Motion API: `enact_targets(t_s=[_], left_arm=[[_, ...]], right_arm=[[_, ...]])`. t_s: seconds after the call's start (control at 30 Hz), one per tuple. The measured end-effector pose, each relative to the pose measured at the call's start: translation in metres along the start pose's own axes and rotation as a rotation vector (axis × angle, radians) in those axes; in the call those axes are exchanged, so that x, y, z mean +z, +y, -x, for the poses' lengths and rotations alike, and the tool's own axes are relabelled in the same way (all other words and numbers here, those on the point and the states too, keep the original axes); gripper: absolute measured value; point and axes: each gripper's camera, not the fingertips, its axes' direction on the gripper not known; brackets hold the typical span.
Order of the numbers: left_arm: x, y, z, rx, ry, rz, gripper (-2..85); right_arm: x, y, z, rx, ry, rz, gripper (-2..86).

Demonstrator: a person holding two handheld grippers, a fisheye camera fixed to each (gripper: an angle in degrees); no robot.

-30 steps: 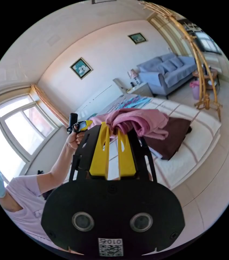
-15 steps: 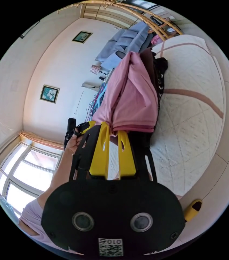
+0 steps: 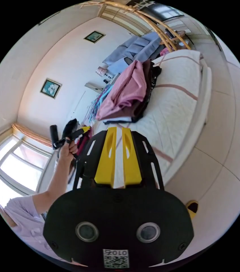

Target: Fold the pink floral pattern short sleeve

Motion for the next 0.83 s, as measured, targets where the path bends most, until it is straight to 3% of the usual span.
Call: enact_targets(t_s=[0.17, 0.37, 0.43, 0.57, 0.63, 0.73, 0.83], left_arm=[[-0.098, 0.158, -0.116, 0.156, -0.362, -0.186, 0.7], [-0.197, 0.335, -0.164, -0.063, -0.501, -0.172, -0.1], [-0.235, 0.39, -0.183, -0.128, -0.652, -0.183, 0.0], [-0.293, 0.448, -0.197, -0.218, -0.848, -0.274, 0.3], [-0.336, 0.474, -0.209, -0.224, -0.924, -0.414, 1.0], [-0.379, 0.494, -0.216, -0.214, -0.988, -0.565, 3.7], [-0.402, 0.498, -0.206, -0.19, -1.043, -0.605, 7.9]], right_arm=[[-0.04, 0.131, 0.057, -0.237, 0.303, 0.092, 3.3], [-0.058, 0.22, 0.134, -0.474, 0.419, 0.161, 2.3], [-0.058, 0.236, 0.16, -0.555, 0.409, 0.181, 2.3], [-0.055, 0.267, 0.203, -0.652, 0.337, 0.188, 2.3], [-0.053, 0.277, 0.217, -0.683, 0.306, 0.202, 2.4], [-0.059, 0.296, 0.24, -0.75, 0.289, 0.183, 2.4], [-0.068, 0.31, 0.252, -0.789, 0.295, 0.172, 2.3]])
